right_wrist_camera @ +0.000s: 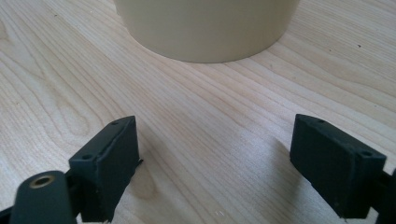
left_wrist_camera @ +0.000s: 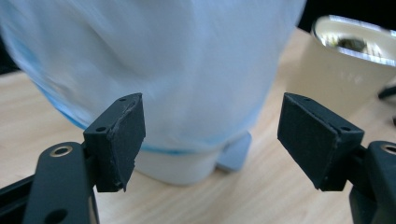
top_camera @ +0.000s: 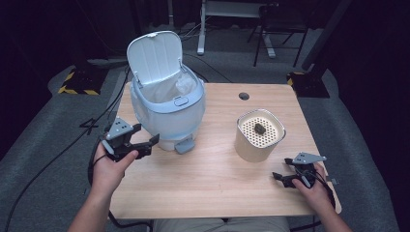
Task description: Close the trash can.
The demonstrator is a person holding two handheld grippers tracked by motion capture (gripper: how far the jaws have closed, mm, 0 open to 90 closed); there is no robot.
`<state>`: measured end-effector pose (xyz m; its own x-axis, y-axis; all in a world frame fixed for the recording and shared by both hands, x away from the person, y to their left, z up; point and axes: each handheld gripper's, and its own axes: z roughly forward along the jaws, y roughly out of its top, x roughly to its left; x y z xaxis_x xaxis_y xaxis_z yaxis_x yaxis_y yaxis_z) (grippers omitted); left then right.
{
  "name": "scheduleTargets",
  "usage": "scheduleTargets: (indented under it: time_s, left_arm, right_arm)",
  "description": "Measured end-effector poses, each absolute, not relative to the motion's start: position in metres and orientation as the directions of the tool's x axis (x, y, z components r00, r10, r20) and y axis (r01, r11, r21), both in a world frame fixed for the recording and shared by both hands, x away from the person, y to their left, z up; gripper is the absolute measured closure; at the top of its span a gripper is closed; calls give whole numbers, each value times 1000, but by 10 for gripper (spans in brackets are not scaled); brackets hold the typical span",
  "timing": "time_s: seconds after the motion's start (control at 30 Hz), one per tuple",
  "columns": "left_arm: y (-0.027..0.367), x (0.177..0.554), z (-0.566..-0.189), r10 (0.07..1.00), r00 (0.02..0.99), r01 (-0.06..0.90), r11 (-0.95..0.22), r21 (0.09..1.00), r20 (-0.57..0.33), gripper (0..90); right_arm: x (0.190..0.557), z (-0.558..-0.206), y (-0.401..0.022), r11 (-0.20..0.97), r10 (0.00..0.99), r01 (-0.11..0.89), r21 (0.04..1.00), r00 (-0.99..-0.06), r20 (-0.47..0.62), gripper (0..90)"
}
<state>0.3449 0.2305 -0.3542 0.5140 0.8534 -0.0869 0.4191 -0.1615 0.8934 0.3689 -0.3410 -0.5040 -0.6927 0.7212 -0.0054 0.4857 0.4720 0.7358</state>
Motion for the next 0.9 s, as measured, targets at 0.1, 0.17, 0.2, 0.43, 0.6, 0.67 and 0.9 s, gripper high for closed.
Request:
scheduleTargets:
  time_s: [0.1, 0.17, 0.2, 0.43, 0.6, 0.67, 0.9]
  left_arm:
    - [236, 347, -339, 866, 495, 394, -145, 908, -76, 239]
    - [239, 351, -330, 869, 490, 376, -148, 915, -61, 238]
    - [240, 353, -325, 871, 488, 364, -151, 919, -50, 238]
    - [247, 370, -294, 865, 498, 328, -130, 936, -54, 240]
    - [248, 382, -276, 875, 482, 315, -132, 940, -38, 255]
    - [250, 388, -270, 868, 495, 306, -134, 942, -37, 258]
    - [263, 412, -253, 857, 515, 291, -155, 944, -18, 292]
  right_arm:
    - [369, -504, -341, 472, 721, 486, 736, -693, -5, 159]
    - [369, -504, -341, 472, 721, 486, 736, -693, -5, 159]
    - [369, -504, -341, 472, 721, 486, 736, -692, -5, 159]
    - [369, -504, -341, 471, 722, 486, 736, -692, -5, 159]
    - [369, -504, -341, 472, 721, 486, 736, -692, -5, 159]
    - [369, -504, -341, 472, 722, 486, 736, -692, -5, 159]
    - [369, -504, -341, 471, 722, 486, 736, -692, -5, 159]
